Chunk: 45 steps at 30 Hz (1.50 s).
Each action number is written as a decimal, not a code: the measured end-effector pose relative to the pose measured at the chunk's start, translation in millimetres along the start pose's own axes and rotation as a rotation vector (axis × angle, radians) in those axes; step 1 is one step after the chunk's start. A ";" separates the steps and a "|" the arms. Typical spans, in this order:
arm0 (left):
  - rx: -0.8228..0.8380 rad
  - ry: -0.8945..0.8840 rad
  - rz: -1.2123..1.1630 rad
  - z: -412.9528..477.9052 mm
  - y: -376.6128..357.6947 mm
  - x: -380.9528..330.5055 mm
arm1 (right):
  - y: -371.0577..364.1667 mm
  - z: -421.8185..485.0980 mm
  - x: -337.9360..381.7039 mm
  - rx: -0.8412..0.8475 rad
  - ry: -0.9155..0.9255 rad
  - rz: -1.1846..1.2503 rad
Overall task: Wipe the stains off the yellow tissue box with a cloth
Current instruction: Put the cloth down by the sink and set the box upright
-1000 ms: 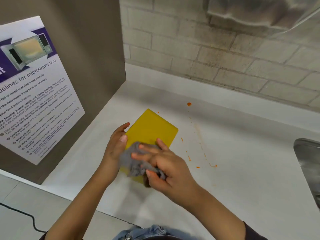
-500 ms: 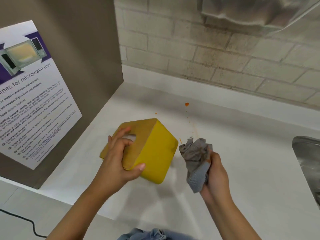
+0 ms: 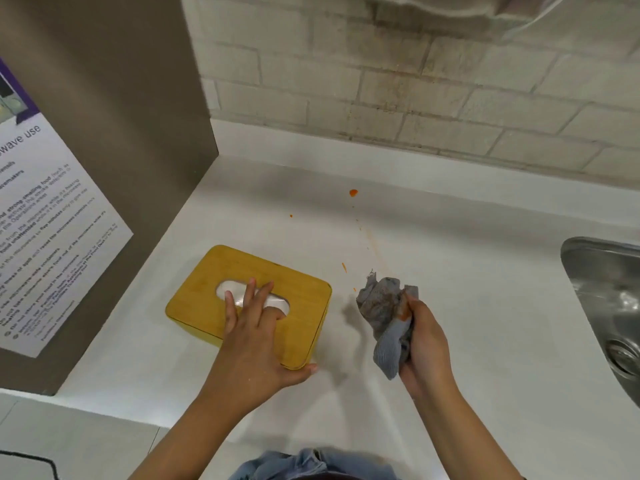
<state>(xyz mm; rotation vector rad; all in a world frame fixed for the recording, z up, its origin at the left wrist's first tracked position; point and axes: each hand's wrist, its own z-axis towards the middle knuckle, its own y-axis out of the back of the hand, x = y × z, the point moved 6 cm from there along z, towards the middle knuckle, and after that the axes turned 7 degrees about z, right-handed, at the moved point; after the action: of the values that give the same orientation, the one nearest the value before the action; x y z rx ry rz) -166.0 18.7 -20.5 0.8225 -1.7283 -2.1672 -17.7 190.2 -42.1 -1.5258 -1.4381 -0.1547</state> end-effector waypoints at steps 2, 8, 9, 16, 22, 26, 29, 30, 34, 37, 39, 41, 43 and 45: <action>0.029 0.003 0.012 0.2 -2.1 -2.7 | 6.4 -1.4 2.6 -0.012 0.005 0.008; -0.060 0.001 -0.263 11.1 21.3 -12.9 | 32.2 -10.1 12.1 -0.070 0.031 0.057; -0.069 -0.036 -0.265 16.8 23.5 -22.0 | 37.9 -13.1 15.2 -0.080 0.055 0.048; 0.094 -0.265 -0.309 63.0 -17.5 -133.5 | 113.8 -31.0 59.3 -0.259 0.182 -0.185; 0.255 -0.398 -0.444 76.3 -63.5 -231.5 | 197.5 -77.9 127.5 -0.560 0.476 -0.311; 0.335 -0.503 -0.456 76.1 -84.3 -286.3 | 257.4 -96.8 167.1 -0.770 0.591 -0.390; 0.395 -0.536 -0.455 72.9 -95.7 -318.3 | 299.0 -100.8 184.8 -0.885 0.611 -0.488; 0.409 -0.544 -0.452 71.5 -99.5 -327.8 | 311.4 -100.8 188.8 -0.906 0.602 -0.519; 0.447 -0.551 -0.443 65.1 -108.7 -349.0 | 344.7 -90.2 194.1 -0.899 0.505 -0.710; 0.459 -0.551 -0.442 62.3 -111.0 -351.6 | 353.9 -82.9 190.3 -0.859 0.462 -0.738; 0.447 -0.531 -0.443 63.3 -108.5 -346.1 | 346.0 -81.6 190.8 -0.849 0.502 -0.788; 0.425 -0.490 -0.461 66.5 -101.9 -333.9 | 321.9 -80.4 193.2 -0.803 0.593 -0.895; 0.380 -0.439 -0.478 72.4 -92.2 -314.7 | 287.0 -76.8 192.1 -0.722 0.693 -1.027; 0.324 -0.369 -0.502 79.5 -79.5 -288.2 | 248.2 -68.2 183.1 -0.591 0.754 -1.103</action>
<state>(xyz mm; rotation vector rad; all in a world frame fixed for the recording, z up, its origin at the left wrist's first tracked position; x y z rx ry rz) 34.0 254.3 -6.9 1.0868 -2.3035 -2.5163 271.0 316.8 -21.9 -0.7238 -1.4642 -1.7300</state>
